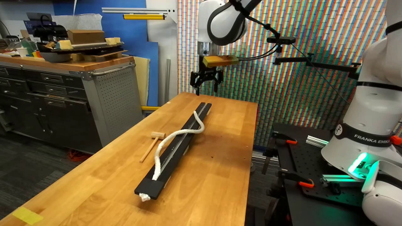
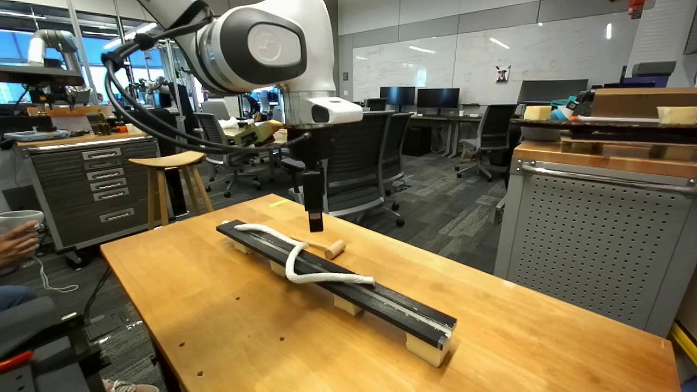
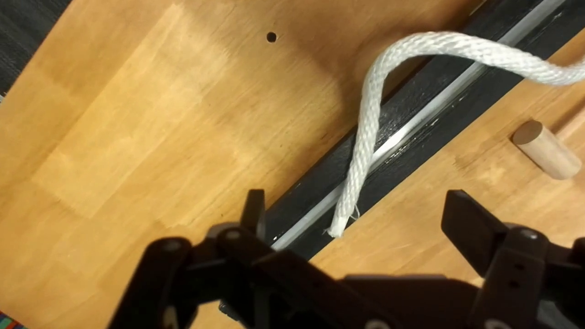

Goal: Lay the white rope on the black board

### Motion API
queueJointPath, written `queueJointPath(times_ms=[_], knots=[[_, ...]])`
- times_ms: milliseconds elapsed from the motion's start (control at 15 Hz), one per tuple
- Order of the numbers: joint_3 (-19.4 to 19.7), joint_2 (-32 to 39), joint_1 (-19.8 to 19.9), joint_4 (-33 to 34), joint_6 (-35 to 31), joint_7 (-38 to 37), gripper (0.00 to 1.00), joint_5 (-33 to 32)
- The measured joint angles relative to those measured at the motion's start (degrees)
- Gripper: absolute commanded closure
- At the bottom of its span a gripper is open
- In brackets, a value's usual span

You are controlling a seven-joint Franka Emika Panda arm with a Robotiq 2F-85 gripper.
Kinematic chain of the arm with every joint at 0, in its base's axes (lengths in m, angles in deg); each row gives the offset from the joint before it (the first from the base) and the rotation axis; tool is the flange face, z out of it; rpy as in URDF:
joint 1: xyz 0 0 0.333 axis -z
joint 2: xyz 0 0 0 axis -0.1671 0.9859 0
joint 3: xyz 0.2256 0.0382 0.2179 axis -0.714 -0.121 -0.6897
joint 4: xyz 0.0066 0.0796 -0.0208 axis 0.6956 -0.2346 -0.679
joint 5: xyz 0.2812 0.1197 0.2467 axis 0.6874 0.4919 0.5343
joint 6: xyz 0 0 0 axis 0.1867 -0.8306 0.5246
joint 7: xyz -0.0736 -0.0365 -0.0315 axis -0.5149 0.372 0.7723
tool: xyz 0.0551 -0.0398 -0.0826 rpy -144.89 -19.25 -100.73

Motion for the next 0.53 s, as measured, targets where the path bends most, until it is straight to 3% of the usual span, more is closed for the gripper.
queueJointPath(times_ms=[533], knots=[[1.9, 13.1, -2.3, 10.5, -2.4, -3.7, 0.0, 1.5]])
